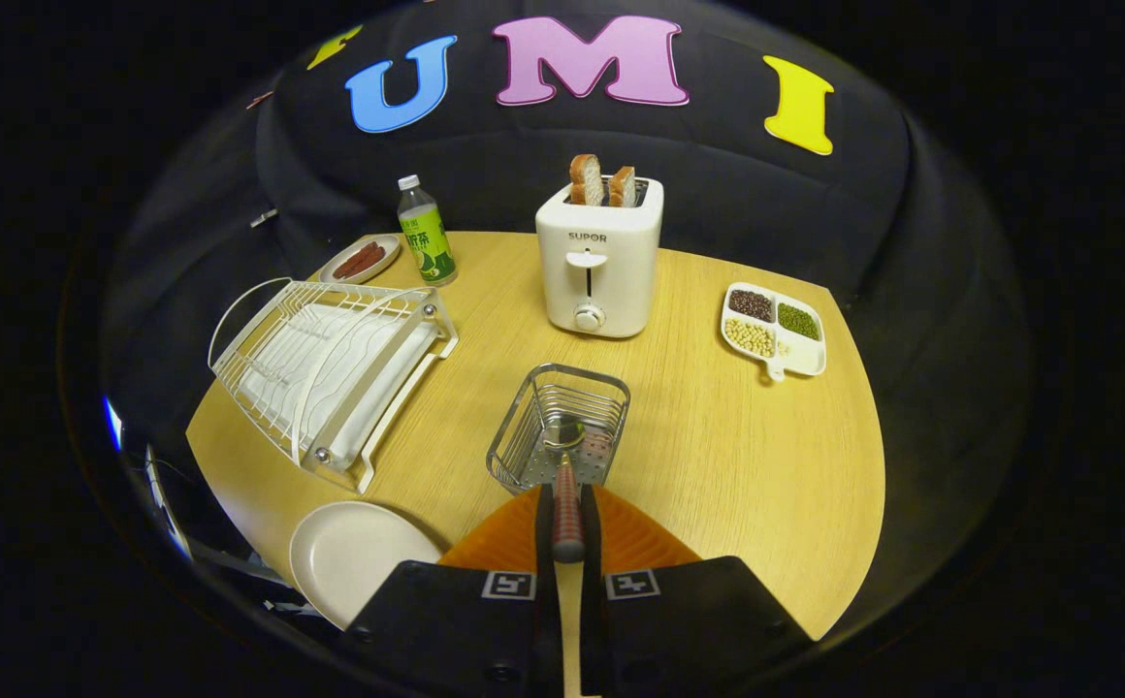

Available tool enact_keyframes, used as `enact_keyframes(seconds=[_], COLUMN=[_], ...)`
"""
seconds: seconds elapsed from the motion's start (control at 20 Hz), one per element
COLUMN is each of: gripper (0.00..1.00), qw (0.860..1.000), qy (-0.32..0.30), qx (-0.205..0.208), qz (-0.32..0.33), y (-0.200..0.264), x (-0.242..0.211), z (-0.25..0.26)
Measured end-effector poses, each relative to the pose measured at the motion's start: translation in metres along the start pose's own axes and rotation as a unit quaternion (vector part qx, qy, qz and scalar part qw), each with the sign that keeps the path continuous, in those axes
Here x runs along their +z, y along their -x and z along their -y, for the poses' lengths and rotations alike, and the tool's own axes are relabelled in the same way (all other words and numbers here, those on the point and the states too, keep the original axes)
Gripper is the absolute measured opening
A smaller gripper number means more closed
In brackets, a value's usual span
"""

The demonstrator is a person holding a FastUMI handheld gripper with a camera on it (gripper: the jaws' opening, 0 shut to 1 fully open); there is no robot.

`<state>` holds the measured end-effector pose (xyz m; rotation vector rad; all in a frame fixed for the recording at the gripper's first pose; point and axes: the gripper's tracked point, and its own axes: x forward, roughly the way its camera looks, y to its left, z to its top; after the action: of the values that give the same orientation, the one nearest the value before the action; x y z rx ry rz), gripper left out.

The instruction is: Take the plate from the dish rack, then take the spoon from the basket and place it into the plate.

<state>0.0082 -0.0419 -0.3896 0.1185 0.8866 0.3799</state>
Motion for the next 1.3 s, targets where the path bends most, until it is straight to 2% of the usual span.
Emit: enact_keyframes(seconds=[0.2, 0.35, 0.5, 0.65, 1.0, 1.3], gripper=[0.11, 0.11, 0.11, 0.11, 0.11, 0.11], qw=[1.000, 0.998, 0.996, 0.996, 0.997, 0.997], qy=[-0.022, -0.036, -0.045, -0.041, -0.027, -0.017], qx=[-0.013, -0.013, 0.008, 0.038, 0.067, 0.064], qz=[0.015, 0.053, 0.078, 0.069, -0.009, -0.037], y=[0.033, 0.072, 0.112, 0.134, 0.110, 0.073], x=[0.005, 0.019, 0.023, 0.002, -0.082, -0.116], z=[-0.002, -0.014, -0.044, -0.085, -0.157, -0.176])
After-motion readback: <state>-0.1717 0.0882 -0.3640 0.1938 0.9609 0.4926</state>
